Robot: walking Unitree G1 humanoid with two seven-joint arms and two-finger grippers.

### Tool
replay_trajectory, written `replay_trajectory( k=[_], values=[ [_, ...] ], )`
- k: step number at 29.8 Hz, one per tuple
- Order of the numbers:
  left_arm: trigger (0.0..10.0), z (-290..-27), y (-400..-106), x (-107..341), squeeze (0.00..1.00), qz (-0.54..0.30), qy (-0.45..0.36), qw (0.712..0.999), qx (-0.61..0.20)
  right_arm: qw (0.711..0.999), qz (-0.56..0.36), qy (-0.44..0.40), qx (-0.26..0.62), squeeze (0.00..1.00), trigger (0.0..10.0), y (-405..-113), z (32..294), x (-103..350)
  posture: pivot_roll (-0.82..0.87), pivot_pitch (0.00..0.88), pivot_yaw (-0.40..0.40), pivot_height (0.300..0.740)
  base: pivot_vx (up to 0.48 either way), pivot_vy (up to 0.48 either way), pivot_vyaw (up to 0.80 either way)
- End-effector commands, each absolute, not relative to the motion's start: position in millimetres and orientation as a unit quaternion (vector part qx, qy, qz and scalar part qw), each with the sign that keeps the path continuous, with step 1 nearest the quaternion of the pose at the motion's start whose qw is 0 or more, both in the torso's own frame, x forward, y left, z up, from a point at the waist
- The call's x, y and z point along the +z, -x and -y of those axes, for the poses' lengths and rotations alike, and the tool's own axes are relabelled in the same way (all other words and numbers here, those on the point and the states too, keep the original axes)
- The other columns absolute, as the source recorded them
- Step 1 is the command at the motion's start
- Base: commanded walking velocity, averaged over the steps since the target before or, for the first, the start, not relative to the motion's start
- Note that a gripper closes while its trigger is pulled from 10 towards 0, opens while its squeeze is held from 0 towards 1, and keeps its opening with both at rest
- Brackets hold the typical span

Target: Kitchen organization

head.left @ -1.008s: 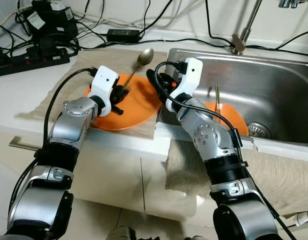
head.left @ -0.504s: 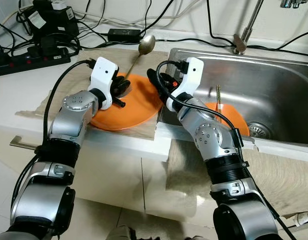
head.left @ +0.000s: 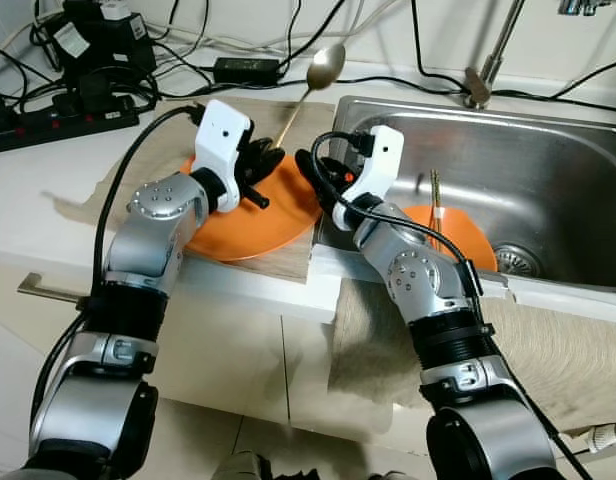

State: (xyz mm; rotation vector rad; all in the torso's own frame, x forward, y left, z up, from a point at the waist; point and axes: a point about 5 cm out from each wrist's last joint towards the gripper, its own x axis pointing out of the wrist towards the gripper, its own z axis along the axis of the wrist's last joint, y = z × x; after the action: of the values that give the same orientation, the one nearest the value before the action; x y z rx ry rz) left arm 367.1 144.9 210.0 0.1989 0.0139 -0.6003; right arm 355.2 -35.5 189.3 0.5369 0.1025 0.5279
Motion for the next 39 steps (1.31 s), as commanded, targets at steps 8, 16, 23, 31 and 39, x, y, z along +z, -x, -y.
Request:
replay_trajectory(
  k=[8, 16, 23, 31, 39],
  values=[
    [0.0, -170, -370, 202, 0.0, -0.032, -0.111, 0.961, -0.251, 0.944, -0.005, -0.194, 0.266, 0.0, 10.0, -352, 26, 198, 0.09, 0.025, 0.015, 0.74, 0.0, 0.0, 0.0],
    [0.0, -179, -364, 200, 0.0, -0.046, -0.097, 0.966, -0.234, 0.977, 0.045, -0.054, 0.201, 0.0, 10.0, -352, 48, 188, 0.08, 0.023, 0.026, 0.74, 0.0, 0.0, 0.0],
    [0.0, -185, -356, 199, 0.0, -0.068, -0.091, 0.97, -0.217, 0.985, 0.064, 0.0, 0.157, 0.0, 10.0, -347, 59, 178, 0.08, 0.027, 0.036, 0.74, 0.0, 0.0, 0.0],
    [0.0, -199, -346, 224, 0.0, -0.008, -0.048, 0.99, -0.136, 0.991, 0.101, 0.019, 0.082, 0.0, 10.0, -340, 74, 181, 0.09, 0.029, 0.042, 0.74, 0.0, 0.0, 0.0],
    [0.0, -200, -330, 222, 0.0, 0.006, 0.005, 0.996, -0.094, 0.993, 0.112, 0.024, 0.035, 0.0, 10.0, -331, 82, 178, 0.1, 0.029, 0.038, 0.74, 0.0, 0.0, 0.0]
  ],
)
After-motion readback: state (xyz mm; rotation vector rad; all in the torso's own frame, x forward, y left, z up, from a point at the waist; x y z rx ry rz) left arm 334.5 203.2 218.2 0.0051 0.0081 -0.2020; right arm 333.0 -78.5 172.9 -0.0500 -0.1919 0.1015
